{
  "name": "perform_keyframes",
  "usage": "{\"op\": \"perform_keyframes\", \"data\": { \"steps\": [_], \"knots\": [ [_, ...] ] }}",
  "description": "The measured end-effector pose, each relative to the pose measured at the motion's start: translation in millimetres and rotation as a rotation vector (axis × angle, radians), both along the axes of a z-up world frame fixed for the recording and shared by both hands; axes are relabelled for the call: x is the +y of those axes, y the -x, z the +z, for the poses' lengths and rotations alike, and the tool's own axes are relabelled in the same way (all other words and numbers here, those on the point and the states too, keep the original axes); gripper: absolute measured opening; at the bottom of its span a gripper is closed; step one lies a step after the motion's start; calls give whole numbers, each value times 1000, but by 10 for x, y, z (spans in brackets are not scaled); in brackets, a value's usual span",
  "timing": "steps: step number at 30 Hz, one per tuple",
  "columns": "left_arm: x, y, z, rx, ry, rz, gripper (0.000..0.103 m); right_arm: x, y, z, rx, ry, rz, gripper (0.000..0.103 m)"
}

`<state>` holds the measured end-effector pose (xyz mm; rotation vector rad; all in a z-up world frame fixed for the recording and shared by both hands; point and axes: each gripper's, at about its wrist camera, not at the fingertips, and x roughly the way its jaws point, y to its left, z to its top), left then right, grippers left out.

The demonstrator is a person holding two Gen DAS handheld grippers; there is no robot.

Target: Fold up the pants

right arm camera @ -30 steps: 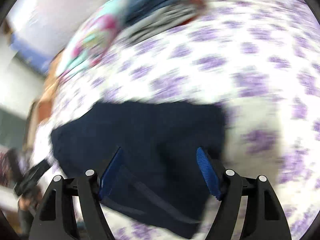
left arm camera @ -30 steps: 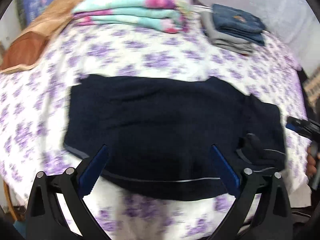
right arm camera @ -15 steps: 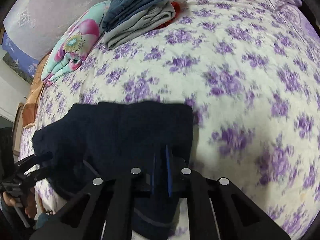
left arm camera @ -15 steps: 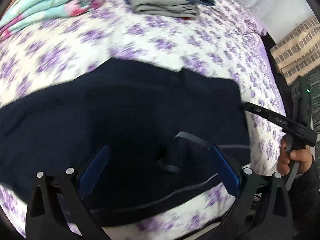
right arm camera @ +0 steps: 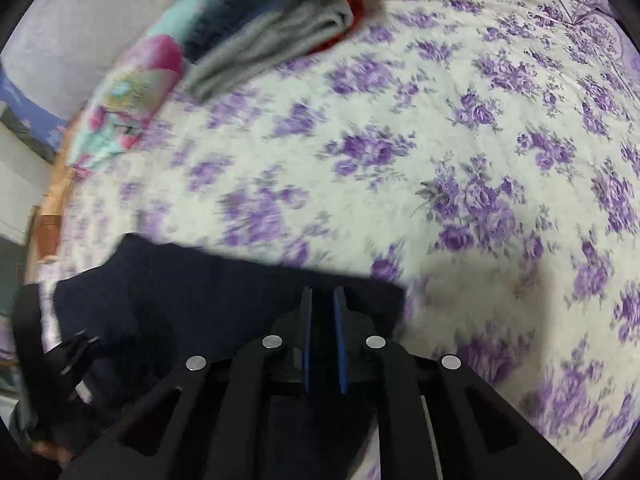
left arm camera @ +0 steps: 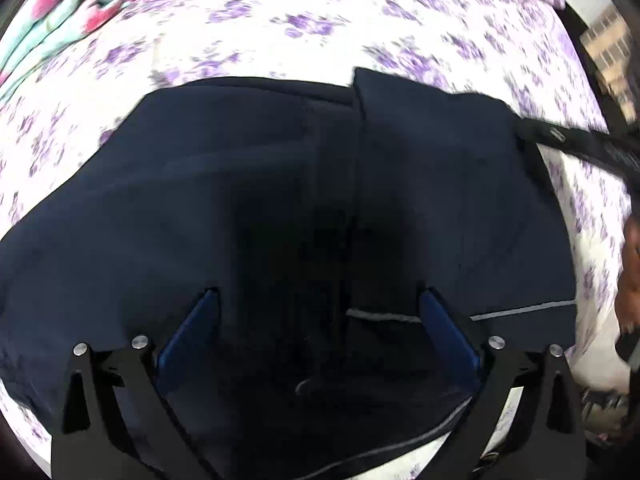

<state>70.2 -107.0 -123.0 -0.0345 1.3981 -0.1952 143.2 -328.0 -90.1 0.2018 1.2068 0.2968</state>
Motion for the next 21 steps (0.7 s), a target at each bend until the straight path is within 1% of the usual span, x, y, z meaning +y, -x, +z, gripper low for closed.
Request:
{"op": "perform_keyframes", "data": {
  "steps": [1,2,3,4,5,7,8,9,10,12,13,14,15,17,18,19,20,21],
  "knots": [
    [37,14,26,-4,9,11,98,-6,118,83,-4,-20,22,13],
    [79,34,43,-11,14,19,98,11,256,146,-2,-60,65,15],
    [107,43,33,-12,7,27,98,28,359,155,10,-84,102,24],
    [142,50,0,-9,5,35,98,76,480,135,30,-90,143,31],
    [169,56,-37,-7,18,38,98,124,593,73,56,-64,182,40],
    [155,59,-64,-16,21,32,99,211,821,-176,112,81,257,41],
    [139,62,-67,-15,17,22,99,187,903,-278,120,111,266,42],
    [116,71,-58,-16,2,10,99,147,926,-265,109,90,248,42],
    [108,80,-37,-16,-6,6,99,98,922,-233,118,63,218,41],
    [153,103,23,-13,1,17,99,37,887,-139,130,30,180,43],
    [230,136,92,-30,15,33,98,9,871,-79,120,19,171,44],
    [317,175,165,-53,31,49,98,-26,856,5,95,13,154,48],
    [394,206,222,-71,44,63,98,-60,850,54,75,9,133,56],
    [713,332,393,-124,90,134,98,-155,800,127,51,-7,56,59],
    [844,380,439,-138,101,166,98,-174,776,129,50,-24,31,59],
    [1059,459,494,-154,108,221,98,-182,757,153,43,-40,13,59],
    [1163,499,522,-160,107,253,98,-145,738,186,24,-52,13,59],
    [1397,596,555,-169,100,316,98,-56,712,216,5,-51,34,60]
  ]
}}
